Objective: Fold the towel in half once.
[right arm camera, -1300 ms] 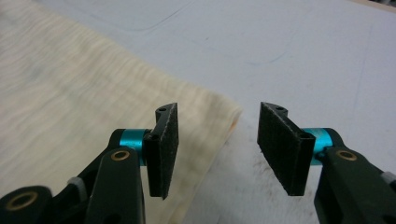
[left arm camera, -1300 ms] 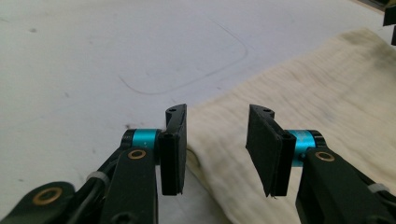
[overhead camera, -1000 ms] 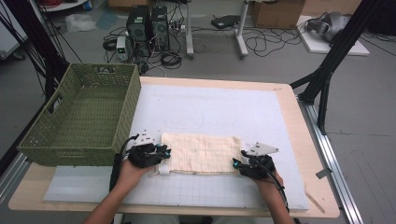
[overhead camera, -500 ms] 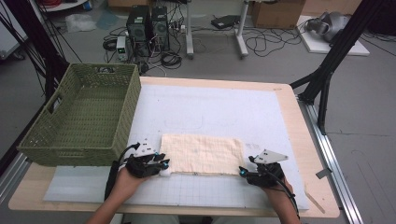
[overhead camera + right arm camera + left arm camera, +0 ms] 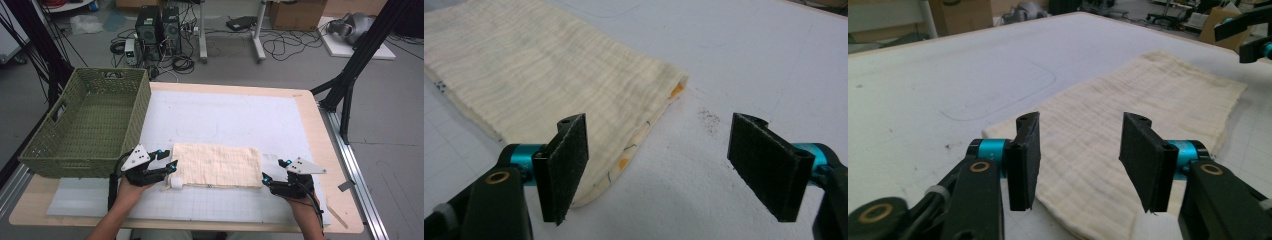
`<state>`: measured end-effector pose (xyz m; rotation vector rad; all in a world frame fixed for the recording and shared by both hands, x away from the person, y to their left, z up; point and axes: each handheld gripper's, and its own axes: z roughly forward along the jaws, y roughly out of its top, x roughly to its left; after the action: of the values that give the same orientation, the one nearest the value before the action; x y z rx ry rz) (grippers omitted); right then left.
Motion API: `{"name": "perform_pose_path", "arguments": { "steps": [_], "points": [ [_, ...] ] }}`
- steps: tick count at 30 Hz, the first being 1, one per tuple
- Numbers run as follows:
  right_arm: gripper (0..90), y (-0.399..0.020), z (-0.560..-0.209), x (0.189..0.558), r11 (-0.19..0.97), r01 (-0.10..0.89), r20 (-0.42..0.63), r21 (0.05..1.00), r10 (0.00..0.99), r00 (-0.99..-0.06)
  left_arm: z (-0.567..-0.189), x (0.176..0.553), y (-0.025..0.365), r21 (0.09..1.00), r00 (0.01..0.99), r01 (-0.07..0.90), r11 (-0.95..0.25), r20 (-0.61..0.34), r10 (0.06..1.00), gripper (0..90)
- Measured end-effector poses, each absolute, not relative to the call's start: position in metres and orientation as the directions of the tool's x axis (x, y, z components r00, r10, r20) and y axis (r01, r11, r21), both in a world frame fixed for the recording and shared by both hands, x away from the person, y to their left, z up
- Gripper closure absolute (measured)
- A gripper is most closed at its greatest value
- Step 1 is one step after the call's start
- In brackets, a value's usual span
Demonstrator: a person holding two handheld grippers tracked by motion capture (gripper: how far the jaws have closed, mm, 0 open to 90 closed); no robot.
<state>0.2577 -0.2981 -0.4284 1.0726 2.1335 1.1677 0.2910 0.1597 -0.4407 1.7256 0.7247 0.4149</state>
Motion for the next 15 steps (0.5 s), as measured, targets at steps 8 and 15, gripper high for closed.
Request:
{"name": "perform_pose_path", "arguments": {
  "steps": [8, 15],
  "points": [
    [11.7, -0.306, -0.423, 0.254, 0.305, 0.395, -0.051, 0.867, 0.842, -0.537, -0.438, 0.295, 0.154, 0.945, 0.704, 0.306, -0.119, -0.141, 0.696, 18.6],
    [11.2, -0.311, -0.420, 0.252, 0.286, 0.376, -0.065, 0.881, 0.861, -0.504, -0.439, 0.294, 0.151, 0.946, 0.721, 0.299, -0.127, -0.137, 0.679, 19.4]
  ]
}}
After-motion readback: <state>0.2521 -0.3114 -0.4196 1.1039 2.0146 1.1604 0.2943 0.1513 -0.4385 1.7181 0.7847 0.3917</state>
